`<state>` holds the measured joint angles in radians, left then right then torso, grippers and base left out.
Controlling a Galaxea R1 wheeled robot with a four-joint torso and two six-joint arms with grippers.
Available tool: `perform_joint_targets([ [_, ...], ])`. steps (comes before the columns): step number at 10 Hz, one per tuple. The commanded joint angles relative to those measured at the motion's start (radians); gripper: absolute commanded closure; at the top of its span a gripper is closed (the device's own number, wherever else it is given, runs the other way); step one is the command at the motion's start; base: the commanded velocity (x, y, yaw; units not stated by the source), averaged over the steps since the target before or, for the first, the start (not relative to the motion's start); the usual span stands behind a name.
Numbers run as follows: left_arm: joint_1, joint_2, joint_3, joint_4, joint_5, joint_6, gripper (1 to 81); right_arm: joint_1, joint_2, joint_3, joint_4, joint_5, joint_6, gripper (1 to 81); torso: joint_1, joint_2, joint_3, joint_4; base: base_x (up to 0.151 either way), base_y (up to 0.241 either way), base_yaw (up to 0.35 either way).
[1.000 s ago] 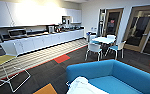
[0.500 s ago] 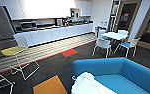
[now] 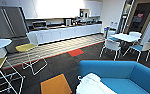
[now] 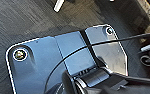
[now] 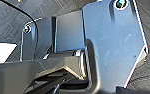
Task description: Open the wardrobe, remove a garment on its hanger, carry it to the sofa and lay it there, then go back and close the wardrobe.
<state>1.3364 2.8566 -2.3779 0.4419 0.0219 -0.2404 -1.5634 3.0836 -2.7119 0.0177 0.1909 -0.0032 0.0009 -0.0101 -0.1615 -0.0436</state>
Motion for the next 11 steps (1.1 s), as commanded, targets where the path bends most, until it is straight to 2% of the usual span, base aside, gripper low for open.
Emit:
perform_joint_targets([
  [1, -0.049, -0.008, 0.009, 0.006, 0.039, 0.001, 1.0, 0.024, 0.009, 0.005, -0.002, -0.053, -0.003, 1.0, 0.000, 0.000, 0.000, 0.000, 0.000, 0.000, 0.249],
  [11, -0.045, 0.025, -0.029, 0.009, 0.036, 0.001, 1.0, 0.033, 0.013, 0.005, -0.002, -0.067, -0.003, 1.0, 0.000, 0.000, 0.000, 0.000, 0.000, 0.000, 0.281],
])
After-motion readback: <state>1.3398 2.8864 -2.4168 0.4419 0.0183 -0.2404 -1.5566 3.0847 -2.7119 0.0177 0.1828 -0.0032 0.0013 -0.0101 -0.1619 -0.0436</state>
